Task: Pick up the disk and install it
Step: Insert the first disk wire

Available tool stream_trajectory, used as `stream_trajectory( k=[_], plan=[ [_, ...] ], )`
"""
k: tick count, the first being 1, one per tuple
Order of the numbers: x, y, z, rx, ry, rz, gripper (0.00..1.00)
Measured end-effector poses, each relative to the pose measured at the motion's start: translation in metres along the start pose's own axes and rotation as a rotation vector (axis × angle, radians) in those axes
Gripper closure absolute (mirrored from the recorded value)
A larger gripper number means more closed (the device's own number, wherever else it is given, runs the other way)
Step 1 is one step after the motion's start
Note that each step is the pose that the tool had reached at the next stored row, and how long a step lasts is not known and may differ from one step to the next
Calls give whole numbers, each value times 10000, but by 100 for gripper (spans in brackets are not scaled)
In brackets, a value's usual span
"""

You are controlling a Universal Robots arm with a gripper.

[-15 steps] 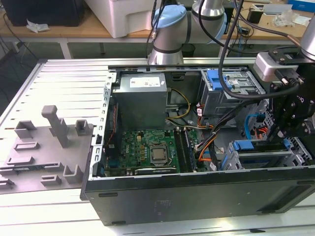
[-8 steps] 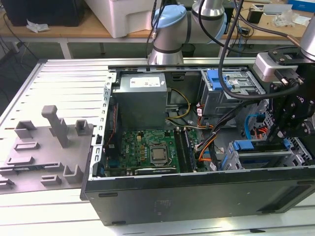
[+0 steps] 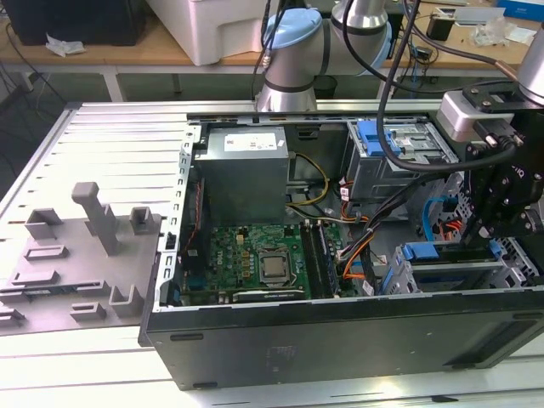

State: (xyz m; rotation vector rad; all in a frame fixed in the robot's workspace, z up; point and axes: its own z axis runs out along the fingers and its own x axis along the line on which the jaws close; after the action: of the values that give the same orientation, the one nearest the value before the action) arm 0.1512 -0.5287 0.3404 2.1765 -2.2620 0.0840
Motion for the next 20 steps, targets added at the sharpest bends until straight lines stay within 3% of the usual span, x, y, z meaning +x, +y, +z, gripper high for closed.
stream_trajectory(
  k=[10, 15, 20],
  plan=[
    [0, 0, -2, 0, -7, 0, 84],
    [0, -2, -57, 1, 11, 0, 84],
    [0, -2, -59, 1, 21, 0, 84]
  ],
)
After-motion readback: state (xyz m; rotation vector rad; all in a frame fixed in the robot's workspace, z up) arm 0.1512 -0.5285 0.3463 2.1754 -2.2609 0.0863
